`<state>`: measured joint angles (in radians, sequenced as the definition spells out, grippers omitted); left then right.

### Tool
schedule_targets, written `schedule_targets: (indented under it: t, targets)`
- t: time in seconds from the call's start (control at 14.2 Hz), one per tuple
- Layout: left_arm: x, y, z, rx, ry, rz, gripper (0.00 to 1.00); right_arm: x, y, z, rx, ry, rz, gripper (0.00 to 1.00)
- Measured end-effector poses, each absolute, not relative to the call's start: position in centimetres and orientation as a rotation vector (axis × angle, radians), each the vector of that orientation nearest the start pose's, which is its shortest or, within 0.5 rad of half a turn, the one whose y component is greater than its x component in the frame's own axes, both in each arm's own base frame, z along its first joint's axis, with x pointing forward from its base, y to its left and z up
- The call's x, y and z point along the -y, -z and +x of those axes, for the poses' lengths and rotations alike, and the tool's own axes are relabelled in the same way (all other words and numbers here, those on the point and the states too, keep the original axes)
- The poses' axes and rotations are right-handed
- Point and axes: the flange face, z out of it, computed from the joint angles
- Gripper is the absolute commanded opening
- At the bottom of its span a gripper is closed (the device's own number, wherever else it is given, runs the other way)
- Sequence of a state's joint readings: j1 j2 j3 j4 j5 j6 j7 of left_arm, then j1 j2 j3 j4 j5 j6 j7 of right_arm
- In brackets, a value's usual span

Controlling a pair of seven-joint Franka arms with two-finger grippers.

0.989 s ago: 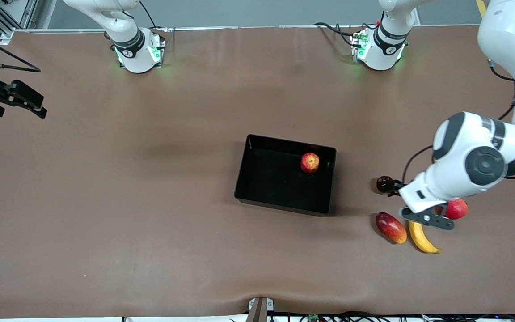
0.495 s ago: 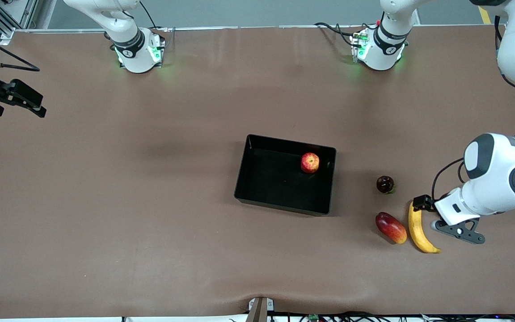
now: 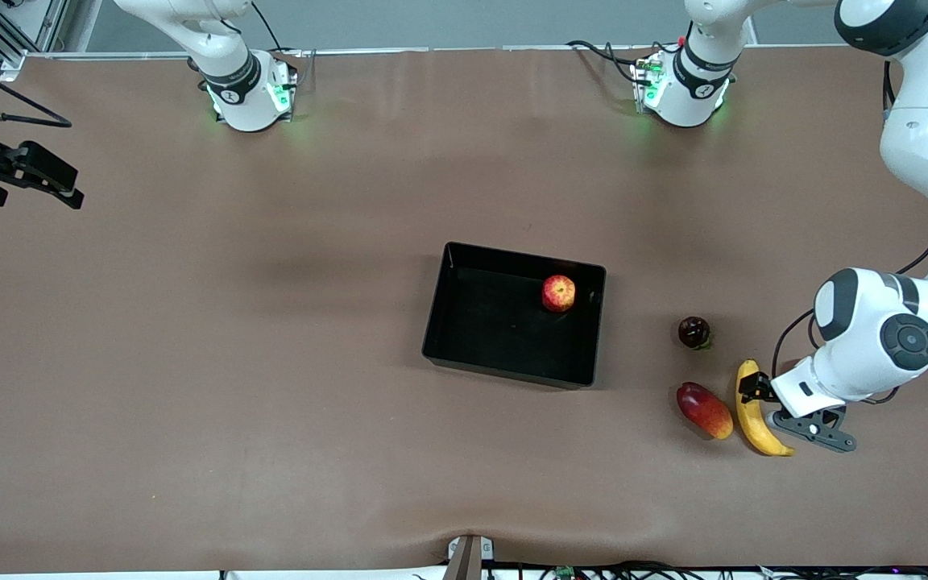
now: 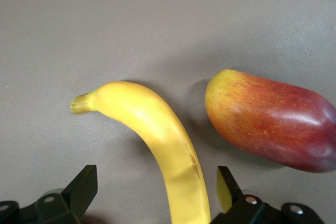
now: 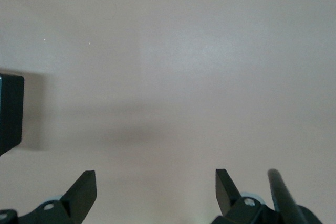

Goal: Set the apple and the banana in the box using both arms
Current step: 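Move the left gripper over the yellow banana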

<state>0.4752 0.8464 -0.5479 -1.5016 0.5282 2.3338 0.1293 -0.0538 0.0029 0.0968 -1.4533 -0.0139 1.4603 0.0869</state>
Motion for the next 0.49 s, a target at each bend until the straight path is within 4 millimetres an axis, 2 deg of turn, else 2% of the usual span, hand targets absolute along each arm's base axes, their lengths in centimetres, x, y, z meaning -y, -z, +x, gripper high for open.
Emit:
schedule_targets:
  t: [0.14, 0.28, 0.42, 0.49]
  targets:
    - [-2.8, -22.2, 72.2, -0.483, 0.223, -3.096, 1.00, -2.0, -66.9, 54.3, -0.075, 0.010, -3.154, 1.00]
    - [-2.6, -21.5, 71.9, -0.441, 0.228, -3.111, 0.81, -1.9, -66.9, 54.3, -0.078, 0.009, -3.154, 1.00]
    - [-2.8, -20.7, 71.5, -0.434, 0.212, -3.119, 0.78, -1.8, -66.8, 54.2, -0.076, -0.008, -3.155, 1.00]
    - [-3.0, -20.4, 71.3, -0.431, 0.205, -3.123, 0.74, -1.8, -66.8, 54.2, -0.051, -0.014, -3.155, 1.00]
